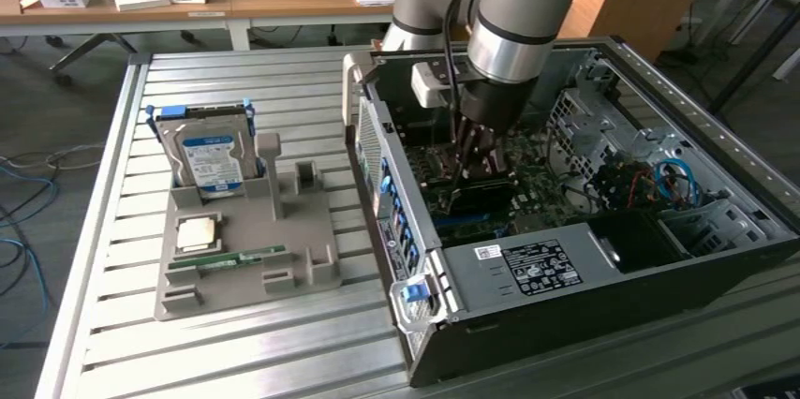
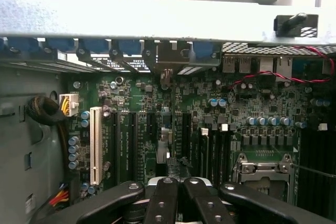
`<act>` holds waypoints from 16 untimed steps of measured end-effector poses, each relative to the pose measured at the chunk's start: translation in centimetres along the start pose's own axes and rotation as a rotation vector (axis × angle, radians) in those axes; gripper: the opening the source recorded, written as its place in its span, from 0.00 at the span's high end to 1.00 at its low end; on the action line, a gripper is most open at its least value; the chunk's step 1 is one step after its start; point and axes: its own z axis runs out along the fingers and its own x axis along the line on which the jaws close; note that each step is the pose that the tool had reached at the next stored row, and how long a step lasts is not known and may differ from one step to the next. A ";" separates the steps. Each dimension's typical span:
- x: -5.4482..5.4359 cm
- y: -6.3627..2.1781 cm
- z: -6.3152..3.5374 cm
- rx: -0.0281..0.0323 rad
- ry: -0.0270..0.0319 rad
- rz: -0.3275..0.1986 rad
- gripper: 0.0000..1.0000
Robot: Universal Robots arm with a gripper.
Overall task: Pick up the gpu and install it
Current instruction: 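Press down on the gpu until it lock into place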
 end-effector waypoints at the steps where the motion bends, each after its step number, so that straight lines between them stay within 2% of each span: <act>1: 0.0 0.00 0.00 -0.0001 0.0001 0.000 0.89; 16: -0.1 0.00 0.29 0.0002 -0.0005 0.000 0.89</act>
